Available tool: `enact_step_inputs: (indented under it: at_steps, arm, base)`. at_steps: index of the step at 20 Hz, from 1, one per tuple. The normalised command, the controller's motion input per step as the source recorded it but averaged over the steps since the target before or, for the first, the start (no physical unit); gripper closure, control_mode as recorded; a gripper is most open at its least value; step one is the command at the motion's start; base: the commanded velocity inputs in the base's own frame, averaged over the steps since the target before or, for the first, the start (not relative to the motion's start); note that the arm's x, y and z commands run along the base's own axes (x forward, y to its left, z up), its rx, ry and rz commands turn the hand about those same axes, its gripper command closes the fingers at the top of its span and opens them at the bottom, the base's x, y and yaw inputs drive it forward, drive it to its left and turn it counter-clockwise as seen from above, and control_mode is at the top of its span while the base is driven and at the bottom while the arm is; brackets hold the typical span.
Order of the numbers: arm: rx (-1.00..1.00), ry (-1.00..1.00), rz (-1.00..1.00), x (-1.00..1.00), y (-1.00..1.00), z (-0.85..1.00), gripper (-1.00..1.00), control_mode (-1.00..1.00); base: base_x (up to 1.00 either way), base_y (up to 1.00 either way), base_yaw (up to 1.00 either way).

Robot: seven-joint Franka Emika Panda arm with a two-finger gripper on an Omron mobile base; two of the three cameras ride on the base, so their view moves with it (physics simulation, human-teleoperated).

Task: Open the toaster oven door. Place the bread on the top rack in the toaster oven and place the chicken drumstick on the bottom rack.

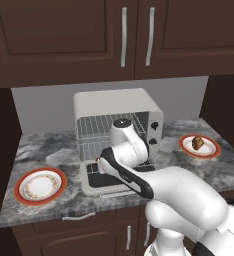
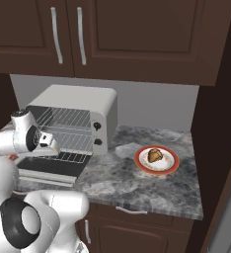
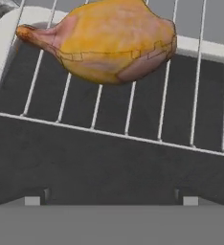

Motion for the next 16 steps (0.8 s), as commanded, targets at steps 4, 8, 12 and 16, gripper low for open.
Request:
enact_step_inputs:
  at_steps: [4, 8, 12, 16]
  arm:
    - [0.15, 0.00, -0.26, 0.05, -0.01, -0.41, -1.00, -1.00]
    - [0.05, 0.00, -0.17, 0.26, 0.10, -0.18, -1.00, -1.00]
    - [0.11, -0.01, -0.06, 0.20, 0.03, -0.22, -1.00, -1.00]
    - [0.09, 0.00, 0.00, 0.28, 0.05, -0.19, -1.00, -1.00]
  base:
    - [0.00, 0.00, 0.00]
    - [0.00, 0.00, 0.00]
    - [0.00, 0.00, 0.00]
    - [0.00, 0.00, 0.00]
